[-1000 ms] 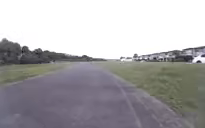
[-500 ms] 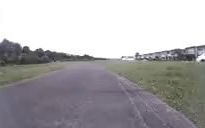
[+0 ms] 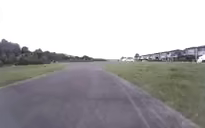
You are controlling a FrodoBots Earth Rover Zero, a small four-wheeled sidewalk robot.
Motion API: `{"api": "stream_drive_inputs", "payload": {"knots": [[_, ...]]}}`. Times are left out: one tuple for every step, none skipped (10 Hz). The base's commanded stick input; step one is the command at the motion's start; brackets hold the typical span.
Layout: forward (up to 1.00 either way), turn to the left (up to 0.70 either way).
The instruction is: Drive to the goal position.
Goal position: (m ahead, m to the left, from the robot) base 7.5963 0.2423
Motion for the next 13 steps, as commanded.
{"api": "stream_drive_inputs", "payload": {"knots": [[0.70,0.00],[0.70,0.00],[0.70,0.00],[0.70,0.00],[0.60,0.00],[0.20,0.00],[0.06,0.00],[0.06,0.00],[0.07,0.00],[0.07,0.00],[0.06,0.00],[0.06,0.00],[0.07,0.00]]}}
